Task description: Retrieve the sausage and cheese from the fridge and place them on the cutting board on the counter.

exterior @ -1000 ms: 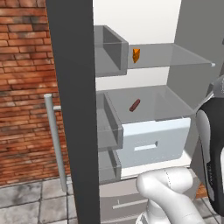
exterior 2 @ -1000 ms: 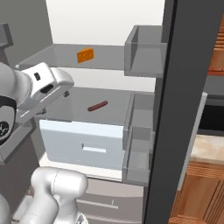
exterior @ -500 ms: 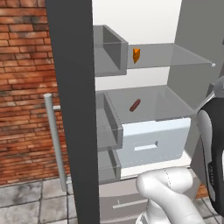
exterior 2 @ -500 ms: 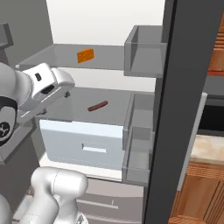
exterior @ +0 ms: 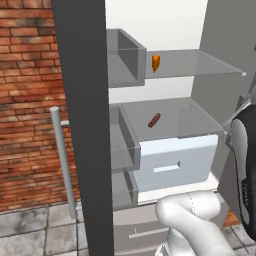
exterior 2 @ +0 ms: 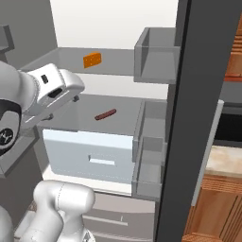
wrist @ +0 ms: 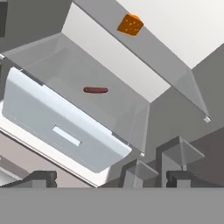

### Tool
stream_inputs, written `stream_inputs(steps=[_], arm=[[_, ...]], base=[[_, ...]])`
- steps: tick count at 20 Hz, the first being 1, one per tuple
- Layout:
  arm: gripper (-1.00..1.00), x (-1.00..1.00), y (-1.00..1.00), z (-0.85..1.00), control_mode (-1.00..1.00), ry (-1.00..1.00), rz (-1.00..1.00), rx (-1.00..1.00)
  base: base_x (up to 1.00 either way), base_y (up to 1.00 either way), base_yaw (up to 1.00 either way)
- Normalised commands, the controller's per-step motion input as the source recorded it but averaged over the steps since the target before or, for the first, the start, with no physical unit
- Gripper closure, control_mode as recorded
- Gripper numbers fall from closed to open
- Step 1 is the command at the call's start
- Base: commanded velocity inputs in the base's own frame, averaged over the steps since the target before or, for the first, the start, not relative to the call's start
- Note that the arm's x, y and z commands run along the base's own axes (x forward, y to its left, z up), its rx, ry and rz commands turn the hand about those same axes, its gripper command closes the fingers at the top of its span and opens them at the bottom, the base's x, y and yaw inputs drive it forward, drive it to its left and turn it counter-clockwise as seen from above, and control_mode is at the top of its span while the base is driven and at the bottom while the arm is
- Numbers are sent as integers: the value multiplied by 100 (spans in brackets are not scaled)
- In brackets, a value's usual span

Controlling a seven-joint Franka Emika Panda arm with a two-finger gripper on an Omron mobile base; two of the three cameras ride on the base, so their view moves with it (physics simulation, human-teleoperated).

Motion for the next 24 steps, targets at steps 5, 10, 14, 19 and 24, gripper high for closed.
stream_inputs(steps=[5,10,14,19,24], arm=[[-100,32,45,8,-100,-5,-18,6],[-100,70,52,0,-100,-10,-23,26],[-100,71,41,9,-100,-5,-23,37],[-100,34,12,25,-100,0,-20,37],[-100,14,0,4,-100,-7,-11,40]], base=[[0,0,0],[0,0,0],[0,0,0],[0,0,0],[0,0,0]])
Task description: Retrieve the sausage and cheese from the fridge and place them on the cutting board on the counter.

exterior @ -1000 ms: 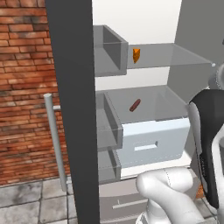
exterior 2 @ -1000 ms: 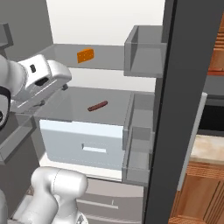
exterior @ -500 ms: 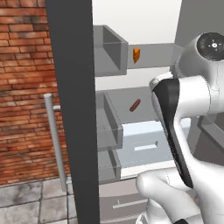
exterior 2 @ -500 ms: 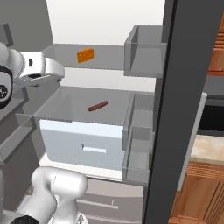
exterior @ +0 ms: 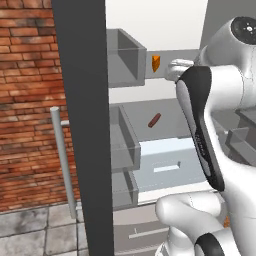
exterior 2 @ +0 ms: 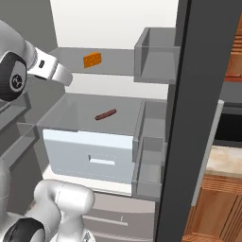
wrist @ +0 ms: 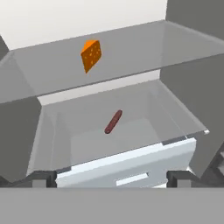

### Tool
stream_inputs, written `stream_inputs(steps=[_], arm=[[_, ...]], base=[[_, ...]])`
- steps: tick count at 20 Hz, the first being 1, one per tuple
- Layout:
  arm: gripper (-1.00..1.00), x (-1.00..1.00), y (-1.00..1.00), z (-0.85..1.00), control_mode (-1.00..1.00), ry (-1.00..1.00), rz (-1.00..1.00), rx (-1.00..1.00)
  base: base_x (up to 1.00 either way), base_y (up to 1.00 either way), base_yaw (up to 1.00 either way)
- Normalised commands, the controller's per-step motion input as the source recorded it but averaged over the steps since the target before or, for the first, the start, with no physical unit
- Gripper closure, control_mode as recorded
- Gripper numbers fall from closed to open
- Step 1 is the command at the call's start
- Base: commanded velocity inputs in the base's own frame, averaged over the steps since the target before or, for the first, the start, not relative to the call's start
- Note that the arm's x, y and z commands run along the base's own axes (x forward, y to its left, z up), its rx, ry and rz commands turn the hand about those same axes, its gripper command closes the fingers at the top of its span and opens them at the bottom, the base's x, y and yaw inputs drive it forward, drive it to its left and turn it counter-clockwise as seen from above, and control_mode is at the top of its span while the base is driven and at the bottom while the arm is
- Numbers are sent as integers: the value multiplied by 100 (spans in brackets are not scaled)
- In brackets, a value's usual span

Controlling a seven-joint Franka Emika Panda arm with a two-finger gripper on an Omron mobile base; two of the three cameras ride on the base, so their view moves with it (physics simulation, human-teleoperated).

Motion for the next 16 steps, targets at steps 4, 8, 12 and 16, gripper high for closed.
stream_inputs(steps=[4,8,12,16], arm=[[-100,8,0,-6,-100,-29,0,24],[-100,2,0,-9,-100,-36,0,6],[-100,12,0,6,-100,-5,0,-1],[-100,20,0,27,-100,8,0,-7]], base=[[0,0,0],[0,0,0],[0,0,0],[0,0,0]])
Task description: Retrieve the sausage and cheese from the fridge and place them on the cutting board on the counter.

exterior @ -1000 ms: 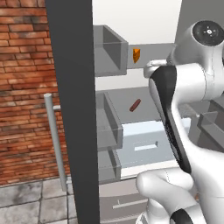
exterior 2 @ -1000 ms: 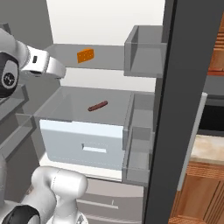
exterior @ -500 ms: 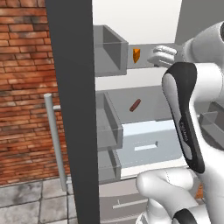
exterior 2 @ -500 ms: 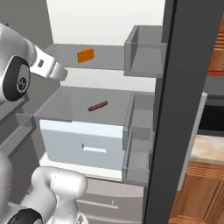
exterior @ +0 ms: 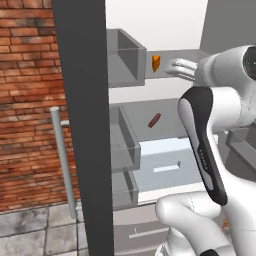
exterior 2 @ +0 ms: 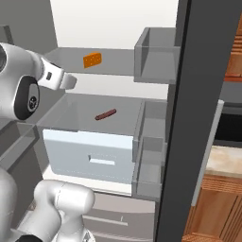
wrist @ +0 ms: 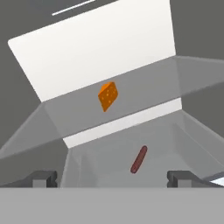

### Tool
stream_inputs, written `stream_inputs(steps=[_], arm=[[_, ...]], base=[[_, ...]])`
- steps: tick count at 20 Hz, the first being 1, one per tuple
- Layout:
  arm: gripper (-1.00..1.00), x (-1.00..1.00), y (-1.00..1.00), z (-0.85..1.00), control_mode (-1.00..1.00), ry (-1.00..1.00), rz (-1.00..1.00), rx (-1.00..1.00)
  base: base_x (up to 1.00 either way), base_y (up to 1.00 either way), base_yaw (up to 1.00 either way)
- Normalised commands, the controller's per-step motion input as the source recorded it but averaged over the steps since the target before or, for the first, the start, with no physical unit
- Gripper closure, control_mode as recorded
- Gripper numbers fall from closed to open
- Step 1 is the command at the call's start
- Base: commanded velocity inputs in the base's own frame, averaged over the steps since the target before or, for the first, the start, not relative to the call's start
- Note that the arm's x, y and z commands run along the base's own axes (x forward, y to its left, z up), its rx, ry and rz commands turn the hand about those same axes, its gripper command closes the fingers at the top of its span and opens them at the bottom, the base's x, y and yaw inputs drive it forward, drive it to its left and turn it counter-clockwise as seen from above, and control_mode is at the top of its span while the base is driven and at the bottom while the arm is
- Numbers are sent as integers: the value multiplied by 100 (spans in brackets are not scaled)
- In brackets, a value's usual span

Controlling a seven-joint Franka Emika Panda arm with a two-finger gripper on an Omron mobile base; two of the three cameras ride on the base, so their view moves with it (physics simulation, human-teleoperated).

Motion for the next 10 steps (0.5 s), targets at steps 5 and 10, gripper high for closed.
stream_inputs(steps=[5,10], arm=[[-100,24,2,29,-100,13,0,-11],[-100,39,12,7,-100,8,0,-11]], base=[[0,0,0],[0,0,0]])
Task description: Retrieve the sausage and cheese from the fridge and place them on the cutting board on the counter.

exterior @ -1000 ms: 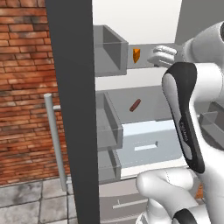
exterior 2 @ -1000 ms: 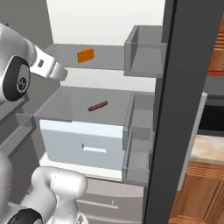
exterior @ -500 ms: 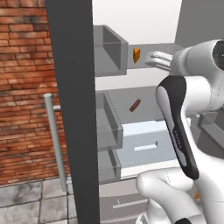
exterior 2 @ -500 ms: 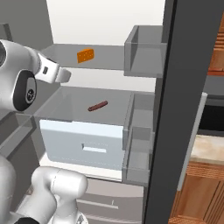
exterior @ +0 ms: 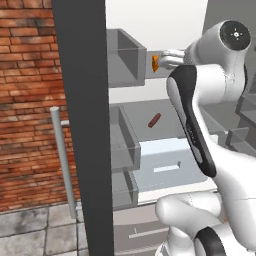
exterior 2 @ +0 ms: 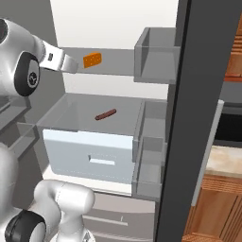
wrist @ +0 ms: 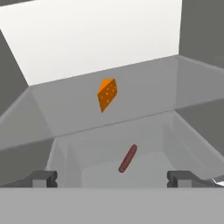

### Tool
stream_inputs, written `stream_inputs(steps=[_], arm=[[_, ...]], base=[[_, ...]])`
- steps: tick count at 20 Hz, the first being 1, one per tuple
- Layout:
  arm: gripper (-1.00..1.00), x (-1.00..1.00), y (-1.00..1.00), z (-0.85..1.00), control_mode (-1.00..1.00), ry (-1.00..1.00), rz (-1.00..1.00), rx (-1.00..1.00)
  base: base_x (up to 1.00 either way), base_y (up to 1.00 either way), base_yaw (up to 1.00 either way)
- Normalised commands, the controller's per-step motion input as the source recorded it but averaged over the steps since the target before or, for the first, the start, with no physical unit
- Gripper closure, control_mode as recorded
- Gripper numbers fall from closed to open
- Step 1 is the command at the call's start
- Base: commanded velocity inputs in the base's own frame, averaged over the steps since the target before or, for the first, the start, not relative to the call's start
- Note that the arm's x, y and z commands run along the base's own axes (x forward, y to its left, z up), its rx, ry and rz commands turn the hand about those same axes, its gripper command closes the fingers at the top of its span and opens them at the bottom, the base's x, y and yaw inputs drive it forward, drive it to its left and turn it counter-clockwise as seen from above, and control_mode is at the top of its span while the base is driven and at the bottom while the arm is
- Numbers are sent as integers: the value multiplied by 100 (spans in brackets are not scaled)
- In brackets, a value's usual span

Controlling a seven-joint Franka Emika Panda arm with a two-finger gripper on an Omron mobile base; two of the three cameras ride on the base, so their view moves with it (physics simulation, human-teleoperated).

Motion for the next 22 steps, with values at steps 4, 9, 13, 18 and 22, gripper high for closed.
stream_inputs(steps=[4,9,13,18,22], arm=[[-100,58,19,-8,-100,0,0,-7],[-100,66,6,-22,-100,0,-1,-5],[-100,68,0,-6,-100,0,-2,-3],[-100,71,0,-2,-100,1,-2,-1],[-100,68,0,-7,-100,3,-1,-1]], base=[[0,0,0],[0,0,0],[0,0,0],[0,0,0],[0,0,0]])
